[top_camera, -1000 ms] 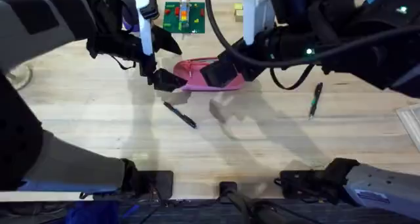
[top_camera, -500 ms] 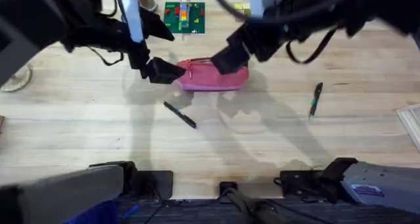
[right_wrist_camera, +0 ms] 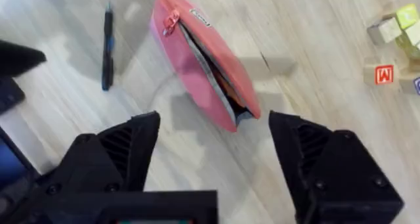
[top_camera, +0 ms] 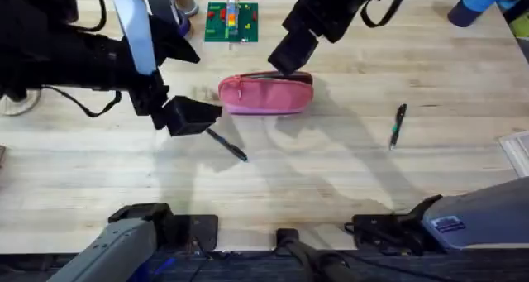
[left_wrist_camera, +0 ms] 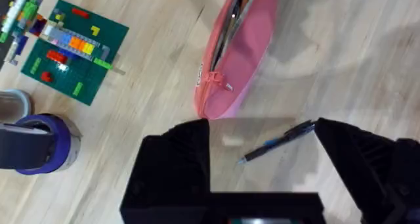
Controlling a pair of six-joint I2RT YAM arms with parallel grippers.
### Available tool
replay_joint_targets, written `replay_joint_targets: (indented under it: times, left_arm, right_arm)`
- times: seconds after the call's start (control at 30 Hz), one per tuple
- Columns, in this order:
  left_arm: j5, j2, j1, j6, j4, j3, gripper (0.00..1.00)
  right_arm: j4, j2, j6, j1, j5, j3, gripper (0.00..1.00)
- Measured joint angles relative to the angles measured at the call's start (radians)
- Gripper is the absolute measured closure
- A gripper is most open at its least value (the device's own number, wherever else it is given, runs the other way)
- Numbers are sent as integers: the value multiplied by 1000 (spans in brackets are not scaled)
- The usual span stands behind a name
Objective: Unzip the bag, pick up the pens from the table one at a time and place them inside, then zip the bag closed.
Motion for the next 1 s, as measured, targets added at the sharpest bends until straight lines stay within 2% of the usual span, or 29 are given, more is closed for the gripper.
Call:
replay_joint_targets:
  times: [0.07, 0.13, 0.23, 0.33, 0.77, 1.0]
  left_arm:
    - [-4, -4, 0, 0, 1, 0, 7]
    - [-5, -4, 0, 0, 2, 0, 8]
    - [-7, -4, 0, 0, 6, 0, 8]
    - [-7, -4, 0, 0, 6, 0, 8]
    - [-8, -4, 0, 0, 8, 0, 8]
    - [-8, -4, 0, 0, 7, 0, 7]
  right_arm:
    - [1, 14, -33, 0, -2, 2, 94]
    - [8, 24, -69, 0, -2, 2, 247]
    - [35, 31, -129, 0, -2, 2, 535]
    - [56, 30, -239, 0, -2, 4, 967]
    - [50, 30, -461, 0, -2, 1, 971]
    - [60, 42, -519, 0, -2, -69, 971]
